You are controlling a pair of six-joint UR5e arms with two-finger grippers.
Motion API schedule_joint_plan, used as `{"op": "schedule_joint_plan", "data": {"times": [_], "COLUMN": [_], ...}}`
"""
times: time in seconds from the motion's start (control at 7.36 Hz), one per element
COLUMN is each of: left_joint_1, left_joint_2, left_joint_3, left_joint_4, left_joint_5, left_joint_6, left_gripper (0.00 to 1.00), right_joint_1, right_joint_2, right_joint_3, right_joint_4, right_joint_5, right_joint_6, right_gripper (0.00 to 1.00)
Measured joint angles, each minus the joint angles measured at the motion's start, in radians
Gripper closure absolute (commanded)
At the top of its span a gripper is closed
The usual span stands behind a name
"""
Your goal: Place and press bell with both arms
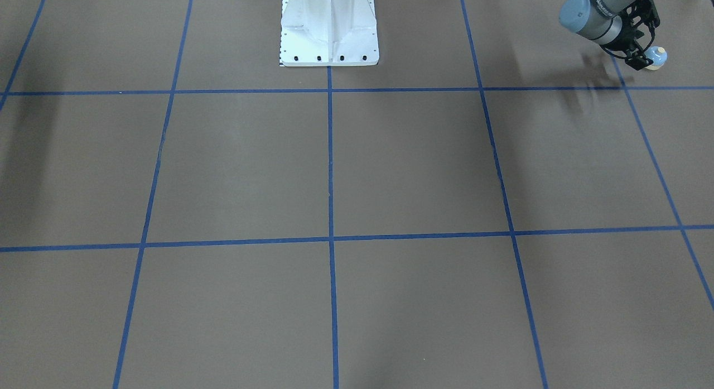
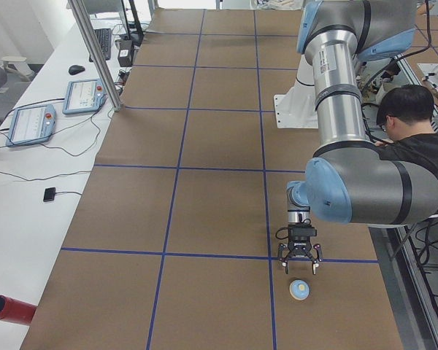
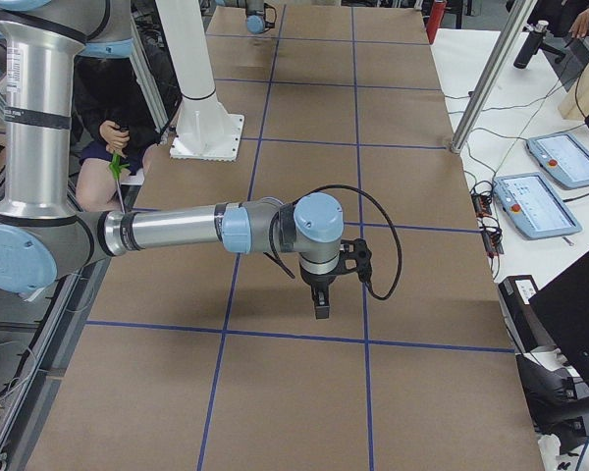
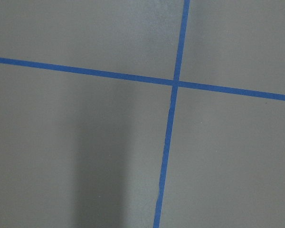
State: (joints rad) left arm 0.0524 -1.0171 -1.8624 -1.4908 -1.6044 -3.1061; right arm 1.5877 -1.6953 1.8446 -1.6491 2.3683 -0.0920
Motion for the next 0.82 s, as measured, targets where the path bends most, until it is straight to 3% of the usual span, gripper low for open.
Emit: {"op": "schedule_joint_plan", "data": {"times": [0.82], "left_joint_1": [0.040], "left_joint_2": [0.001], "left_joint_3": [0.126], "left_joint_4": [-0.102], "left_joint_5": [0.000], "left_joint_6": [-0.024], "left_gripper": [0.03], "right_joint_1": [0.003], "right_joint_2": [0.000], "right_joint_3": [0.003], "right_joint_4": [0.000], "right_joint_5": [-0.001], "right_joint_6": [0.000], "right_gripper": [0.00]}}
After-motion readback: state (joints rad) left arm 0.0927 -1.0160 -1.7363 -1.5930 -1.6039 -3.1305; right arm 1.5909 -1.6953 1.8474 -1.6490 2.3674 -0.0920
